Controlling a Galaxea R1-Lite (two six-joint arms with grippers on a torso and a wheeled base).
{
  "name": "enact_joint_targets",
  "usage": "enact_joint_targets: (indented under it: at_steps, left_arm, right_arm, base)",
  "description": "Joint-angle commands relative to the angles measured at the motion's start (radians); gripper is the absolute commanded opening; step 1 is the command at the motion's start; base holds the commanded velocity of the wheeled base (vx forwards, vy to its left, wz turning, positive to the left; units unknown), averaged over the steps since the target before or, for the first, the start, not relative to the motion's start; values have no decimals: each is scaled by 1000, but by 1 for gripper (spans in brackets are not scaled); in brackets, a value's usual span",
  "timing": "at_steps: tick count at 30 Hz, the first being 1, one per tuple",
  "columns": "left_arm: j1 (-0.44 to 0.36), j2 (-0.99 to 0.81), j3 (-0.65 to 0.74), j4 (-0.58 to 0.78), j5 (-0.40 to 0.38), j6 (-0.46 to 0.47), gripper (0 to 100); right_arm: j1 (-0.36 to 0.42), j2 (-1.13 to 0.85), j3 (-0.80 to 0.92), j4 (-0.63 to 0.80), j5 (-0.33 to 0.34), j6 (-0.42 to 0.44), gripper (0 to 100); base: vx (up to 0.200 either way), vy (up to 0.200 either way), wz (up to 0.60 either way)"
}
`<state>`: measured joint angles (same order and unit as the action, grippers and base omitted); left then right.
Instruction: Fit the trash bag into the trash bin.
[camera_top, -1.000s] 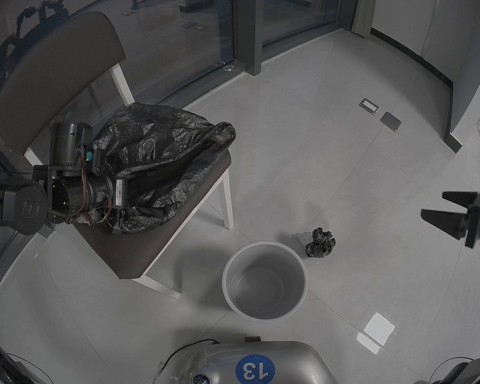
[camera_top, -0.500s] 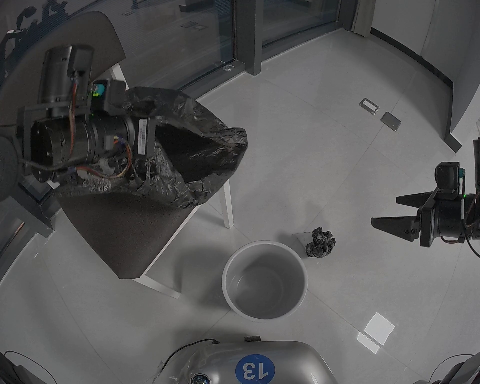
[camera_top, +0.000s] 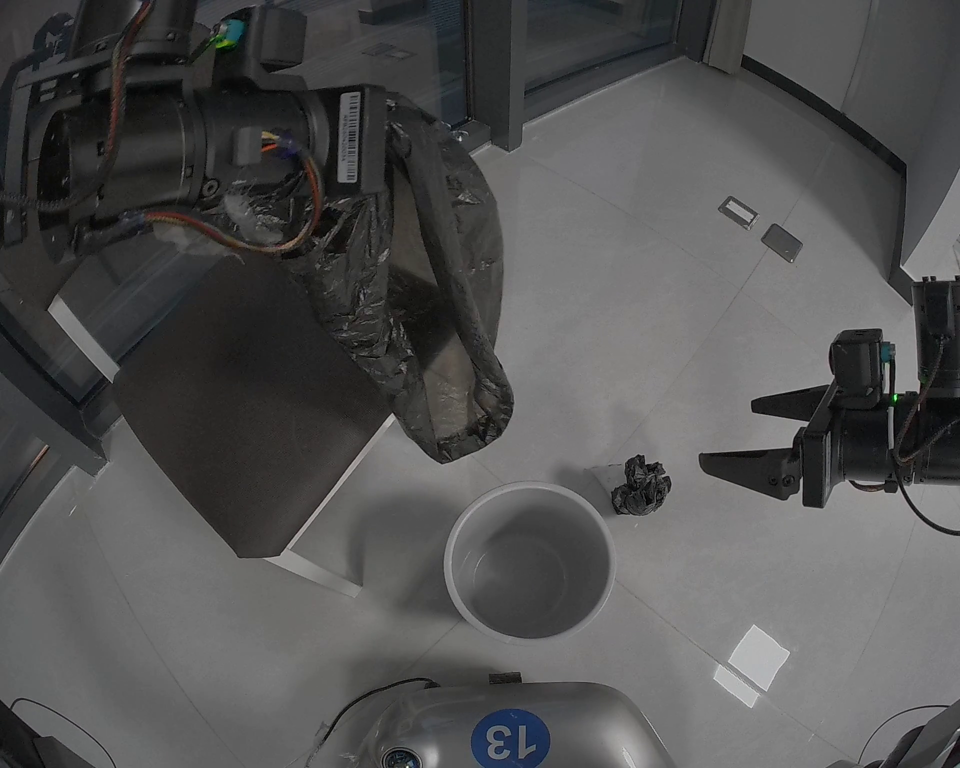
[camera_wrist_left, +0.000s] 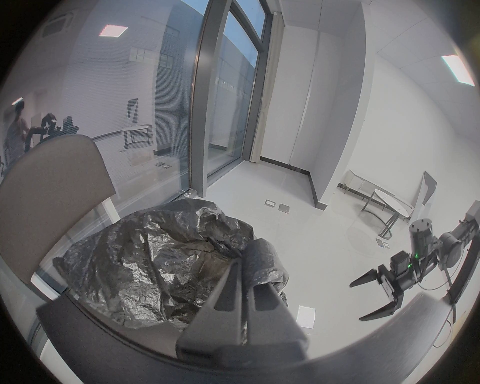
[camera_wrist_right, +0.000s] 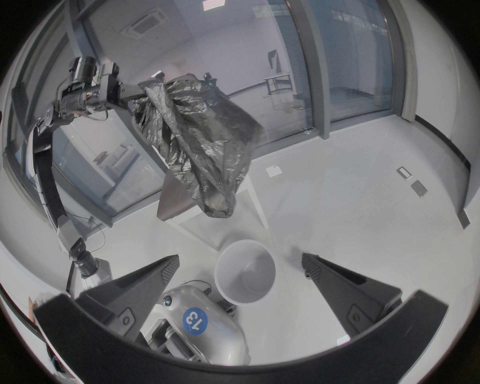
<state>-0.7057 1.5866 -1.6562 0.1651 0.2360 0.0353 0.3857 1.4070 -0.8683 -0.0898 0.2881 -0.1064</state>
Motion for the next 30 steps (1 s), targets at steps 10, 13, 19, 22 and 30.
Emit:
enact_joint_targets:
  at_steps: [10, 13, 19, 22, 30]
  left_arm:
    - [-38, 36, -63, 2, 6, -22, 0]
    - [-49, 39, -74, 2, 6, -22, 0]
    - [-81, 42, -129, 8, 6, -22, 0]
    - [-90, 42, -151, 17, 6, -22, 0]
    - [-139, 41, -212, 86, 6, -71, 0]
  right_arm:
    - [134, 105, -17, -4, -6, -59, 100]
    - [140, 139, -31, -4, -6, -78, 100]
    - [131, 205, -61, -10, -6, -88, 100]
    - [130, 234, -77, -21, -6, -88, 100]
    - [91, 366, -245, -59, -14, -87, 100]
  base:
    - [0, 0, 0]
    - [0, 0, 0]
    - [0, 0, 0]
    - [0, 0, 0]
    - [0, 0, 0]
